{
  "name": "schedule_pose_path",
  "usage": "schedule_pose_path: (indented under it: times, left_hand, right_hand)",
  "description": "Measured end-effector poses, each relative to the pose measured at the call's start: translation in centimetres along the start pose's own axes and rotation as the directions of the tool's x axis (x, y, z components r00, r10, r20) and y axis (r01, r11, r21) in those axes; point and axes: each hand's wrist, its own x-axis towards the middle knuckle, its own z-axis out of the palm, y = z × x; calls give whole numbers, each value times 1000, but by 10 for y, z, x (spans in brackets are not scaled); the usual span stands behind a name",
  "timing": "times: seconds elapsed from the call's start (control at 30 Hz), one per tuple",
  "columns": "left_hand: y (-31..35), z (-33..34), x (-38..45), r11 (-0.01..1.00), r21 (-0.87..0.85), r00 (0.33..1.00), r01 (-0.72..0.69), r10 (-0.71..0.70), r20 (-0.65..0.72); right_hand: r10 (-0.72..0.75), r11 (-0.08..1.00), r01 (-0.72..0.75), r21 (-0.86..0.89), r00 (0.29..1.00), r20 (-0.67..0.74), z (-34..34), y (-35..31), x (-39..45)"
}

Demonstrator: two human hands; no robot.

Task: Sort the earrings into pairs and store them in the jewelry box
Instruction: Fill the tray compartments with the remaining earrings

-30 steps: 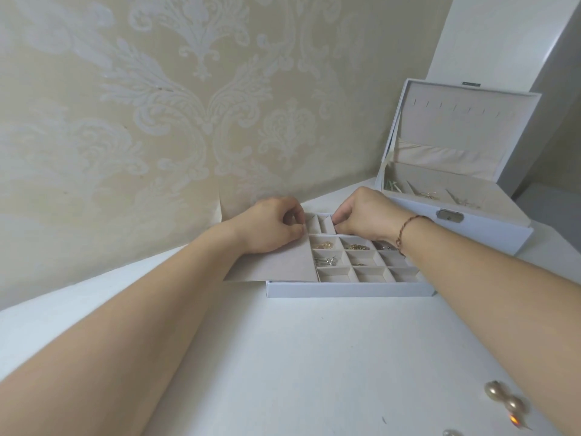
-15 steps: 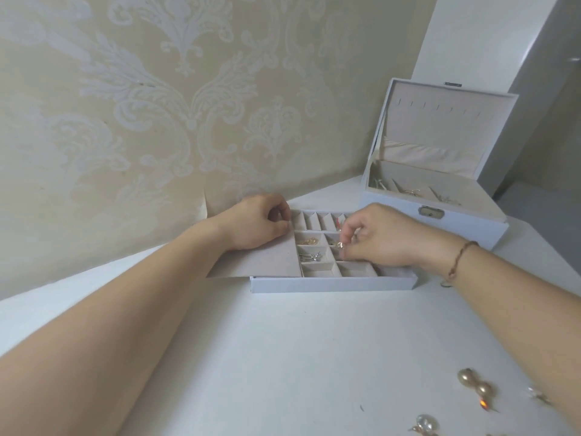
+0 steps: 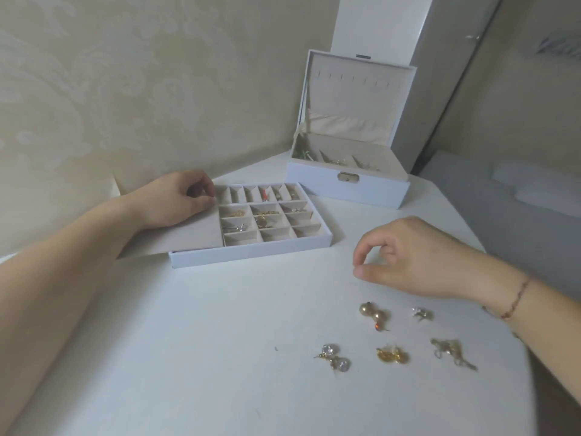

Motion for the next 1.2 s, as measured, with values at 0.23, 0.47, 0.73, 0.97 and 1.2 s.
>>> schedule_pose_path:
  times: [0.23,0.47,0.73,0.97,1.2]
  left_hand:
    - [7,1,-3,1000,2,1000,-5,5,-9]
    - [4,1,-2,1000,4,1000,-6,6,-5]
    - [-1,3,1,999,-7,999,-31,31,-28]
    - [-4,3,2,999,-21,999,-46,45,-29]
    - [-5,2,3,998,-22,999,-51,51,-20]
  right_hand:
    - [-21,986,22,-164,1000,7,19,-6,-57]
    - [-115,965,121,-231,993,39,25,-14,-45]
    - [-17,957,53,285,992,-129,-1,-28,52]
    - [165,851,-70,521,976,-140,13,-66,153]
    - [219,848,-124,516,967,-129,24,-76,179]
